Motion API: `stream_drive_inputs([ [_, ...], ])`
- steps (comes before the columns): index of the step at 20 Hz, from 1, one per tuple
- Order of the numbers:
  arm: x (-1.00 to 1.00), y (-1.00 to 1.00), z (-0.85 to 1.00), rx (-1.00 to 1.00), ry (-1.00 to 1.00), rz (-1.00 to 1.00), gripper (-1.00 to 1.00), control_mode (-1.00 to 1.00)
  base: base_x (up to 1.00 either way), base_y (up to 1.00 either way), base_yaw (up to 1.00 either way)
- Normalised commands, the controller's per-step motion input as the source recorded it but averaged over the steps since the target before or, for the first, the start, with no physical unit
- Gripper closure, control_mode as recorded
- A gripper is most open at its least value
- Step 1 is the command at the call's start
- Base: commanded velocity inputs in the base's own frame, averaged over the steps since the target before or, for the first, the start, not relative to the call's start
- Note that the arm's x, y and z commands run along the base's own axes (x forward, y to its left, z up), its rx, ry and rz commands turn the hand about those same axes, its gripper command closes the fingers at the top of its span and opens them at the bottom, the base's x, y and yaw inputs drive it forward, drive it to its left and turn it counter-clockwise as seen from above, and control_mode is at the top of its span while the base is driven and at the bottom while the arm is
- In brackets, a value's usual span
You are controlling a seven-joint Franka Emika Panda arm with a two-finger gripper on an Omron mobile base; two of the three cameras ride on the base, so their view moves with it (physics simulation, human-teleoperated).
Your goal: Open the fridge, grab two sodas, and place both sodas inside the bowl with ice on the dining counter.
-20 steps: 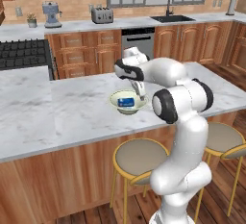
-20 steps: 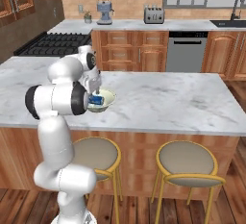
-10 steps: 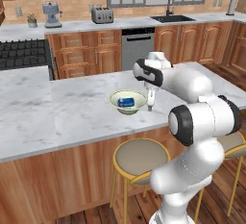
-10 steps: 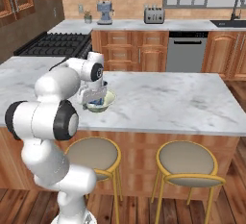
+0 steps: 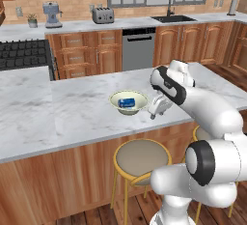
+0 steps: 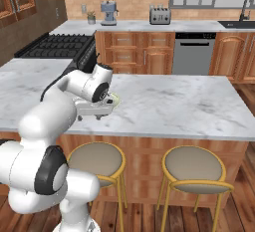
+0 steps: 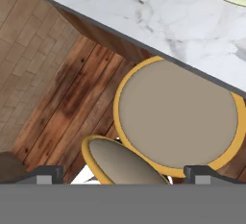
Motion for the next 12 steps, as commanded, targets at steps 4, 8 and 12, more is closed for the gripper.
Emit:
stream_drive_inputs([
  [4, -0.74, 0.00, 0.02, 0.01, -0.17, -0.42, -1.00, -1.00, 0.00, 0.00, 0.00],
  [8, -0.75, 0.00, 0.02, 0.04, -0.11, -0.44, -1.00, -1.00, 0.00, 0.00, 0.00],
  [12, -0.63, -0.01, 0.00, 0.02, -0.07, -0.42, -1.00, -1.00, 0.00, 0.00, 0.00],
])
